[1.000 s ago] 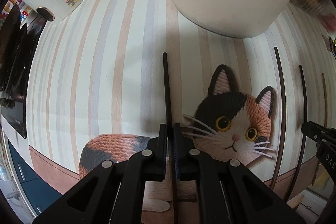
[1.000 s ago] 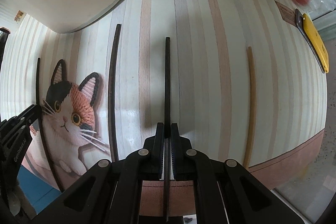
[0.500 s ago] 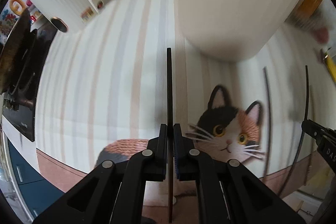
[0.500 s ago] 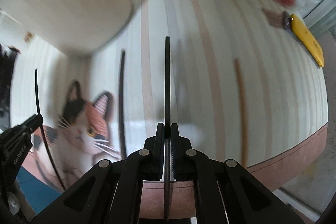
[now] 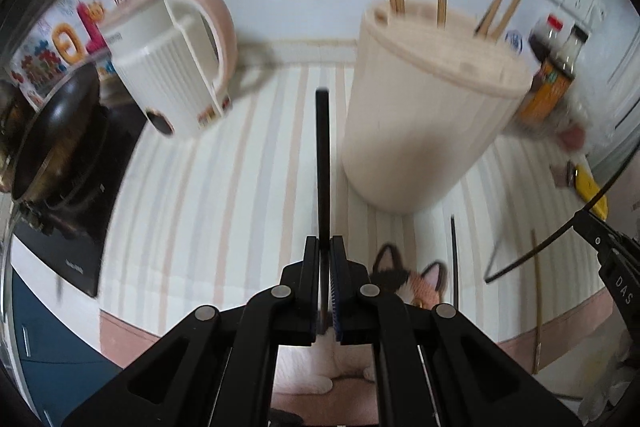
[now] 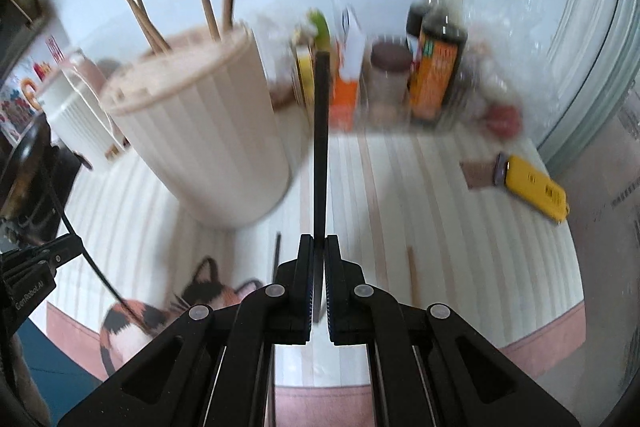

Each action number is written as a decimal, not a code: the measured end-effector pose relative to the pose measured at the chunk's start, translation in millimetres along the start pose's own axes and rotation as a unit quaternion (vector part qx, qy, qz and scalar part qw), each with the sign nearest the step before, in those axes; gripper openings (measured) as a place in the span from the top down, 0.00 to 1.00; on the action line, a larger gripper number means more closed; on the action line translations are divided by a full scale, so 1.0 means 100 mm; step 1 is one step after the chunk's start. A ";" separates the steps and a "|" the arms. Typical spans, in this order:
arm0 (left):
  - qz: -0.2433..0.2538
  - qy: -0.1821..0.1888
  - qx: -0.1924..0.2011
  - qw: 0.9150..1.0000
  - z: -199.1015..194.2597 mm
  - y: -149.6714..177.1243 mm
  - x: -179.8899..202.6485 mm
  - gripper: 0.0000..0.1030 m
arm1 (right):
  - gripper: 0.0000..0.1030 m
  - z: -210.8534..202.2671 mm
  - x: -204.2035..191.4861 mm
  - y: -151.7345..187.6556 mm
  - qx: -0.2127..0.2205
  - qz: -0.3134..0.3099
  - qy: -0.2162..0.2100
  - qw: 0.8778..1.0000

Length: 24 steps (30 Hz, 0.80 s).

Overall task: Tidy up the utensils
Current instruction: 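Lift both black chopsticks over the beige holder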

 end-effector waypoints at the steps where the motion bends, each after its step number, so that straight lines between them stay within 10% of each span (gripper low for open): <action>1: -0.001 -0.001 0.010 1.000 -0.06 -0.05 0.00 0.98 | 0.95 -0.05 0.00 -0.05 0.010 0.002 -0.002 1.000; 24: -0.009 0.045 0.166 0.985 -1.58 -1.34 -0.14 1.00 | 0.95 -1.35 -0.28 -1.53 0.107 0.038 -0.122 0.986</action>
Point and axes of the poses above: each gripper's, at about its wrist camera, not at the fingertips, and z roughly the way its jaws point, x to its right, y to its underside, the point moved 9 cm from there along z, roughly the way its jaws point, and after that the axes turned 2 degrees about x, right-handed, at the moved point
